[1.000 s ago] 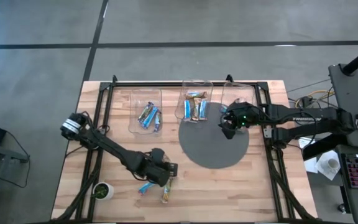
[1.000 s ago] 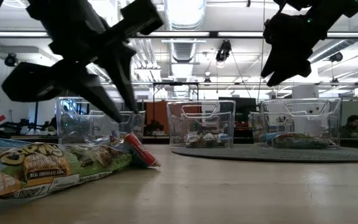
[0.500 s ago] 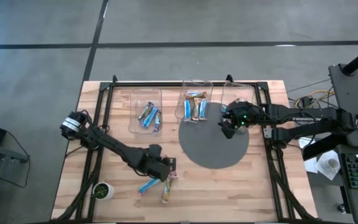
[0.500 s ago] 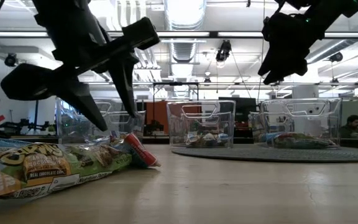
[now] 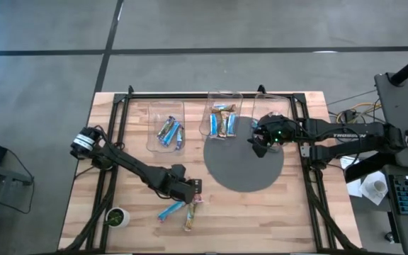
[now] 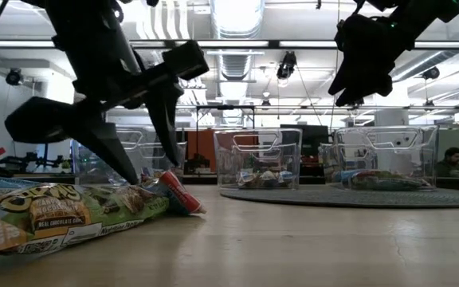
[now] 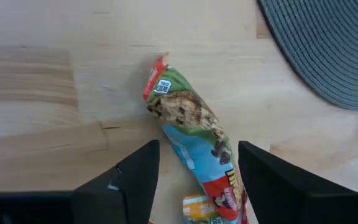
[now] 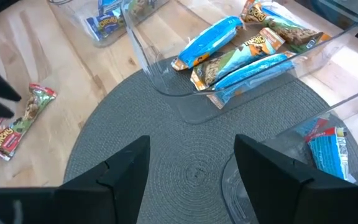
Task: Pick and place Granola Bars by type
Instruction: Put the red granola bar into the right transparent bin
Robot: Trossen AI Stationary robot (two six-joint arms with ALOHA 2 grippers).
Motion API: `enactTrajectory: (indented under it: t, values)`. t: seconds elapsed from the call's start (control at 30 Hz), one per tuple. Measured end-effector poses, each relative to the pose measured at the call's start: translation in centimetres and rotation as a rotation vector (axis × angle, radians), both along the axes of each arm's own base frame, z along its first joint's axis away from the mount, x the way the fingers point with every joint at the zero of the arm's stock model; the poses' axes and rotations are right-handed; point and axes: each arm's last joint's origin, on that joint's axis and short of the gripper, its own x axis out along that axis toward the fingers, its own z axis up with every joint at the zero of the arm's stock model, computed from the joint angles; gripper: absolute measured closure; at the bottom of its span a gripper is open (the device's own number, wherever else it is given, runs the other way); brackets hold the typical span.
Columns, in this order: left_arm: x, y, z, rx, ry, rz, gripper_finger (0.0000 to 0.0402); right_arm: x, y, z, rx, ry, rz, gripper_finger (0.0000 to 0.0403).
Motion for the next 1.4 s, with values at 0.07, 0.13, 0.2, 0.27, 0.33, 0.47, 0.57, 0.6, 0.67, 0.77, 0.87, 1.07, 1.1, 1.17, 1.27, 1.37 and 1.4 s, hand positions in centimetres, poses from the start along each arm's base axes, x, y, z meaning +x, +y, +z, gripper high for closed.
enactTrajectory:
  t: [0.07, 0.13, 0.2, 0.27, 0.33, 0.47, 0.57, 0.6, 0.67, 0.77, 0.87, 1.07, 1.1, 1.17, 1.27, 1.37, 1.4]
  values:
    - [0.5, -0.1, -0.3, -0.010, -0.028, 0.005, 0.0202, 0.0, 0.0, 0.0, -0.002, 0.000, -0.002, 0.0177]
    - [0.7, -0.1, -0.7, -0.009, -0.025, 0.005, 0.0202, 0.0, 0.0, 0.0, -0.005, 0.001, -0.006, 0.0177]
    - [0.8, -0.1, -1.4, -0.001, -0.001, 0.005, 0.0202, 0.0, 0.0, 0.0, -0.012, 0.004, -0.014, 0.0177]
    - [0.9, -0.2, -1.8, 0.003, 0.010, 0.005, 0.0202, 0.0, -0.1, 0.0, -0.013, 0.005, -0.015, 0.0177]
    - [0.9, -0.1, -2.0, 0.010, 0.012, 0.010, 0.0202, 0.0, -0.1, 0.0, -0.013, 0.004, -0.015, 0.0177]
    - [0.9, 0.1, -2.1, 0.033, 0.017, 0.021, 0.0202, 0.0, -0.1, 0.0, -0.006, 0.002, -0.021, 0.0177]
    - [0.7, 0.3, -2.0, 0.063, 0.031, 0.021, 0.0202, 0.0, 0.0, 0.0, 0.005, -0.002, -0.032, 0.0177]
    - [0.7, 0.3, -1.9, 0.065, 0.028, 0.018, 0.0202, 0.0, -0.1, 0.0, 0.005, -0.002, -0.032, 0.0177]
    - [0.7, 0.4, -1.9, 0.070, 0.029, 0.012, 0.0202, 0.0, 0.0, 0.0, 0.008, -0.002, -0.034, 0.0177]
    - [0.8, 0.5, -2.1, 0.068, 0.042, 0.003, 0.0202, 0.0, 0.0, 0.0, 0.010, -0.003, -0.035, 0.0177]
    - [0.8, 0.6, -2.1, 0.088, 0.034, 0.008, 0.0202, 0.0, 0.0, 0.0, 0.029, -0.009, -0.050, 0.0177]
    - [0.9, 0.8, -2.2, 0.135, 0.035, -0.006, 0.0207, 0.1, 0.6, 0.0, 0.083, -0.022, -0.025, 0.0177]
    - [0.9, 0.8, -2.2, 0.137, 0.037, -0.009, 0.0212, 0.1, 0.8, 0.0, 0.098, -0.024, -0.010, 0.0177]
    - [0.9, 0.9, -2.2, 0.141, 0.036, -0.011, 0.0225, 0.2, 1.5, -0.1, 0.119, -0.027, 0.012, 0.0177]
    - [0.9, 0.9, -2.2, 0.144, 0.034, -0.011, 0.0253, 0.2, 2.5, -0.1, 0.139, -0.028, 0.043, 0.0177]
    - [1.0, 0.9, -2.1, 0.154, 0.025, -0.003, 0.0285, 0.3, 3.4, -0.2, 0.163, -0.034, 0.053, 0.0177]
    - [1.0, 0.9, -2.1, 0.161, 0.018, 0.002, 0.0295, 0.2, 3.6, -0.4, 0.175, -0.035, 0.053, 0.0177]
